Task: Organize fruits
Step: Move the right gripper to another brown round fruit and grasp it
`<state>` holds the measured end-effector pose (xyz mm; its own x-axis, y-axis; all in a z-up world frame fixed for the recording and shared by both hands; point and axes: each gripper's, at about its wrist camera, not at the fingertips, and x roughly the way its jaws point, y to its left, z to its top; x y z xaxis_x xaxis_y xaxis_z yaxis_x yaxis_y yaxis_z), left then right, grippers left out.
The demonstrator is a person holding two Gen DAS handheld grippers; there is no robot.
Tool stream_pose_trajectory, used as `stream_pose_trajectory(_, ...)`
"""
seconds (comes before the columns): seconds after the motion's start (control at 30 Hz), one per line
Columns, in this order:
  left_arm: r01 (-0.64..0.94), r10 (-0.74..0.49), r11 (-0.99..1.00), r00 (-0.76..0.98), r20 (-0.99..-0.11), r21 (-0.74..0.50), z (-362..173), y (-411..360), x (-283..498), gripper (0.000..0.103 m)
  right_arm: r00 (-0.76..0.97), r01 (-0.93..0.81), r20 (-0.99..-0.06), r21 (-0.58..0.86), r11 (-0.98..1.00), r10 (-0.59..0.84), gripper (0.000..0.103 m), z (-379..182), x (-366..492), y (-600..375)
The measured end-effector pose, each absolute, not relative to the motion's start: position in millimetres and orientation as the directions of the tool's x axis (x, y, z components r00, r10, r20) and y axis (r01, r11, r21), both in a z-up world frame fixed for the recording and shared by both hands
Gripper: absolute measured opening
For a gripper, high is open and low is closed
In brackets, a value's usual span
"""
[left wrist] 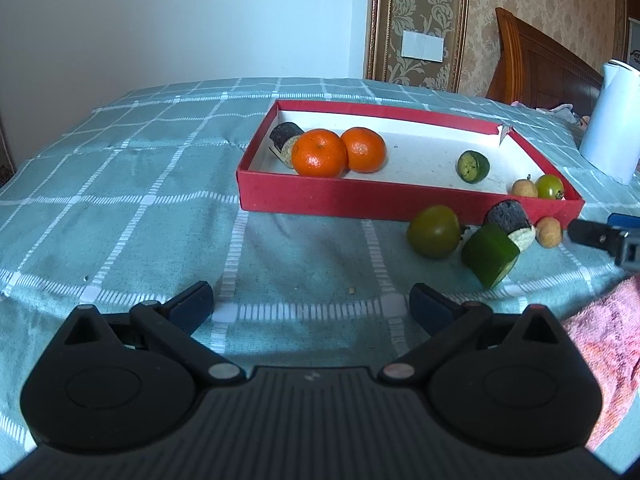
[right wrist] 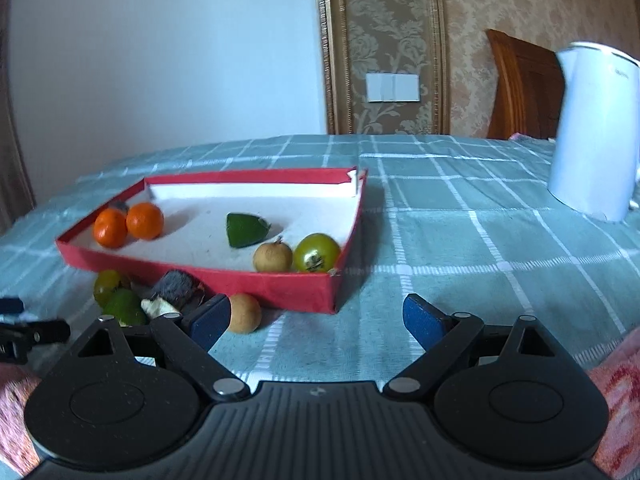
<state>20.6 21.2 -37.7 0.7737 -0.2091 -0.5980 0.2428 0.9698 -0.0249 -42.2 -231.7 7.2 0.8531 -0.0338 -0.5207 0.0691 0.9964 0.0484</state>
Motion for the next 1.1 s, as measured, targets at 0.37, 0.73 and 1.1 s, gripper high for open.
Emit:
stream_pose_trajectory(0.37, 0.242, -0.209, 0.97, 0.774, -0.598, -0.026, -37.8, 21.8, 19.8, 0.103, 0.838, 0.04, -0.545, 0.026, 0.999, -0.019, 0.091, 4.9, -32.9, -217.0)
stream_pose_trajectory(0.73, 0.242, -0.209, 0.97, 0.774, -0.598, -0.025, -37.9, 21.8, 19.6, 0.103, 0.795, 0.026, -0.607, 0.01, 1.0, -0.014, 0.069, -2.6, -19.6, -209.9)
stream_pose_trajectory(1.1, 0.243, -0.209, 0.97, 0.774, -0.597, -0.025, -38.0, 21.7, 19.9, 0.103, 0.802, 0.005, -0.597, -0.004, 1.0, -0.007, 0.047, -1.2, -17.6, -202.5)
